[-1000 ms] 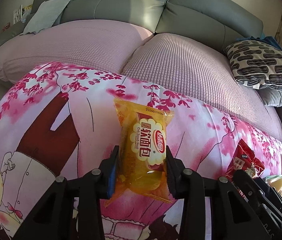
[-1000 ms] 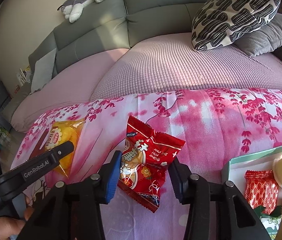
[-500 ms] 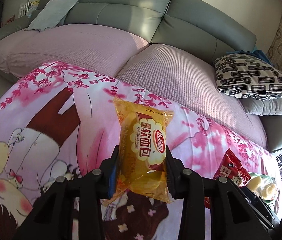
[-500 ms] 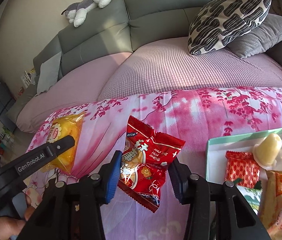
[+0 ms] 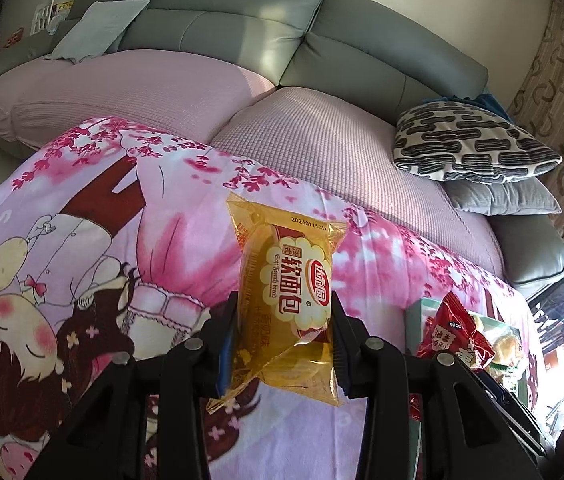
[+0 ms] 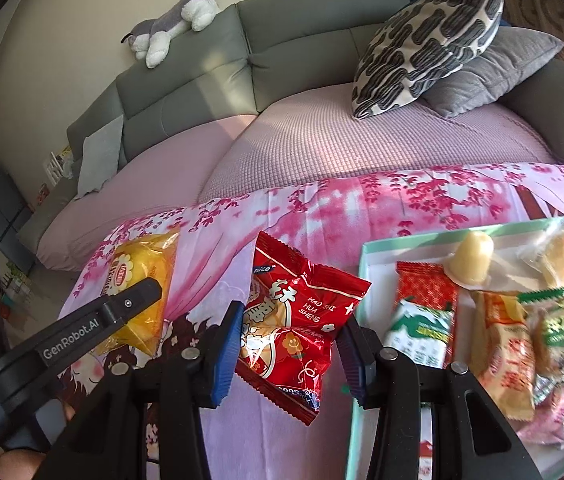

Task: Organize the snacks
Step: 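Carry the yellow bread pack and red pastry pack over the tray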

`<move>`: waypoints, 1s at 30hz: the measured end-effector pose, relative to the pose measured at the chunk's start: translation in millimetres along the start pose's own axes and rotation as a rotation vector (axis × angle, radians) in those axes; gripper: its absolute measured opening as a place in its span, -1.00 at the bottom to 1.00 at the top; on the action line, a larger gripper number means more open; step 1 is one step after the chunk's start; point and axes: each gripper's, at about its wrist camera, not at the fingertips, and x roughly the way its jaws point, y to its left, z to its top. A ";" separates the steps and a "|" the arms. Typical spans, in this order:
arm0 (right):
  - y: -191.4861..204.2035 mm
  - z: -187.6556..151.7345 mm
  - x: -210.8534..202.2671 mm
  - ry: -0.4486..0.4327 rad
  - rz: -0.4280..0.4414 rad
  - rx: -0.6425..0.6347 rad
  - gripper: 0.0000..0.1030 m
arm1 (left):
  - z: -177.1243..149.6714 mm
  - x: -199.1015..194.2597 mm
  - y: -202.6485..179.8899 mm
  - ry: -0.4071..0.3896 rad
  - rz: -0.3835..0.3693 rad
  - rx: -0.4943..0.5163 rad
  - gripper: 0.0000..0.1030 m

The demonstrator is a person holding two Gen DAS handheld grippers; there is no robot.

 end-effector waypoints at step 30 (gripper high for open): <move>-131.6 -30.9 -93.3 -0.094 -0.175 0.260 -0.07 | -55.9 -32.0 -93.2 0.029 -0.127 0.184 -0.21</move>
